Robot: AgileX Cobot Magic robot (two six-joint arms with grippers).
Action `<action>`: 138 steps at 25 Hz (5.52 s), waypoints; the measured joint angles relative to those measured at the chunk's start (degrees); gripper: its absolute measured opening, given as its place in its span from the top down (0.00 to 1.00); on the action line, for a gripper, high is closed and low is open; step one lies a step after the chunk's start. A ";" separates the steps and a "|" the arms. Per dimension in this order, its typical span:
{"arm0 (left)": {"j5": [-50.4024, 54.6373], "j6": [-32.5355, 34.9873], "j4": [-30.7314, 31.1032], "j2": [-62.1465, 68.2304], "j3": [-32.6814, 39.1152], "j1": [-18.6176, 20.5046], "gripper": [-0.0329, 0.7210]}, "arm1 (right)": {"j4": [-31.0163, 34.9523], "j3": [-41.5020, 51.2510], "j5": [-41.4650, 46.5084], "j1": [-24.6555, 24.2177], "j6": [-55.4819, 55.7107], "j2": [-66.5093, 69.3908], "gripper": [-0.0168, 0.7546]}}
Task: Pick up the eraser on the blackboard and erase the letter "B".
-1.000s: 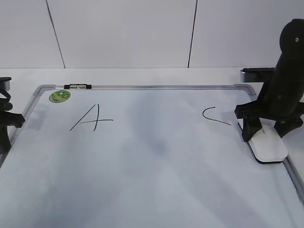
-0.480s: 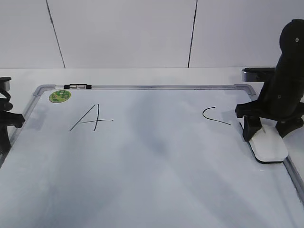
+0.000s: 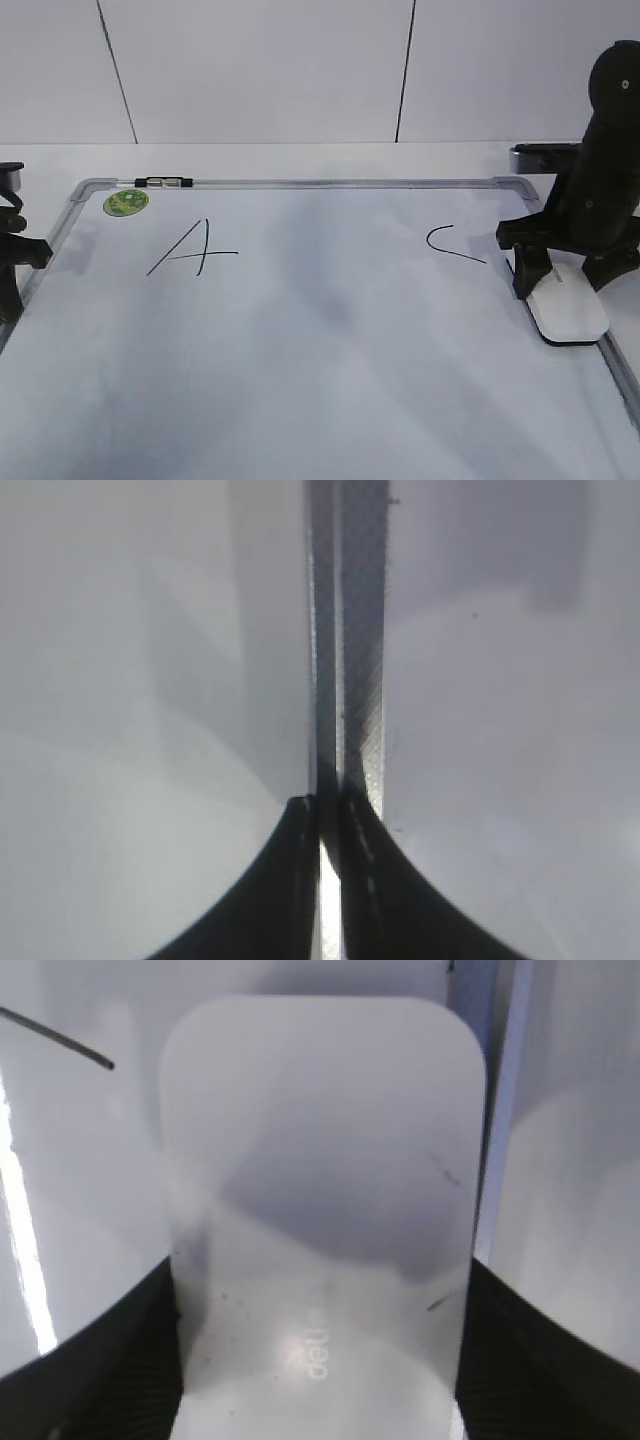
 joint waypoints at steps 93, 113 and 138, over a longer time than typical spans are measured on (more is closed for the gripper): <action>2.98 0.64 -1.97 0.00 0.00 0.35 0.86 | 5.95 -10.12 13.74 0.00 -0.06 -13.90 0.24; 4.23 0.76 -1.76 -1.55 0.00 0.35 0.65 | 6.04 -10.12 13.81 0.00 -0.10 -13.90 0.24; 20.46 0.86 2.56 -7.19 0.00 0.35 0.64 | 7.86 -10.12 14.45 0.00 -0.59 -28.14 0.24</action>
